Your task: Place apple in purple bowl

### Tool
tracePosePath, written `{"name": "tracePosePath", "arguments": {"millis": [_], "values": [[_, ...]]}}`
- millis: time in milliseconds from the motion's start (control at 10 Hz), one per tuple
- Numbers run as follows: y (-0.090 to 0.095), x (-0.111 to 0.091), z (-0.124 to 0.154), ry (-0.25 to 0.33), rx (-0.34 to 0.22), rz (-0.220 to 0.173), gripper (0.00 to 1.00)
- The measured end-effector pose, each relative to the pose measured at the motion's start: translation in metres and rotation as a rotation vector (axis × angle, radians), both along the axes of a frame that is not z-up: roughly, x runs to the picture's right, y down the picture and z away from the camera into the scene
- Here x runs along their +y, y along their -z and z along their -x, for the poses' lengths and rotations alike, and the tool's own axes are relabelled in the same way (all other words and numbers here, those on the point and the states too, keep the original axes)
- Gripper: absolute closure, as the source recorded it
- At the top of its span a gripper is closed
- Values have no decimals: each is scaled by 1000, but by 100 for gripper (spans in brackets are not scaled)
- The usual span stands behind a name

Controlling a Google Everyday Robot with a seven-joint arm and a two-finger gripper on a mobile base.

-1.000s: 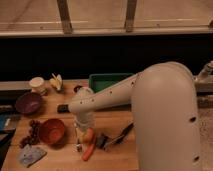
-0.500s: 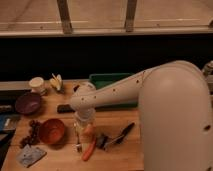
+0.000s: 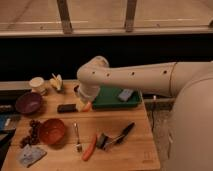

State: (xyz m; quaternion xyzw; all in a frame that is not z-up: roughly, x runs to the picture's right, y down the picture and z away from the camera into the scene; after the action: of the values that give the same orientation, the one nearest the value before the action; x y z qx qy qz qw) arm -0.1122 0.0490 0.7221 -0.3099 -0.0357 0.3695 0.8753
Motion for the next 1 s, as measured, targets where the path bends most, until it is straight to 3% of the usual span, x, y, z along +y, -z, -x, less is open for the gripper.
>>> {"name": "tracePosePath", "arguments": {"millis": [200, 400, 500, 1000], "values": [[9, -49, 36, -39, -111, -16, 100], [12, -74, 85, -43, -239, -8, 100], [13, -80, 100, -39, -277, -5, 100], [13, -82, 105, -39, -290, -5, 100]]}}
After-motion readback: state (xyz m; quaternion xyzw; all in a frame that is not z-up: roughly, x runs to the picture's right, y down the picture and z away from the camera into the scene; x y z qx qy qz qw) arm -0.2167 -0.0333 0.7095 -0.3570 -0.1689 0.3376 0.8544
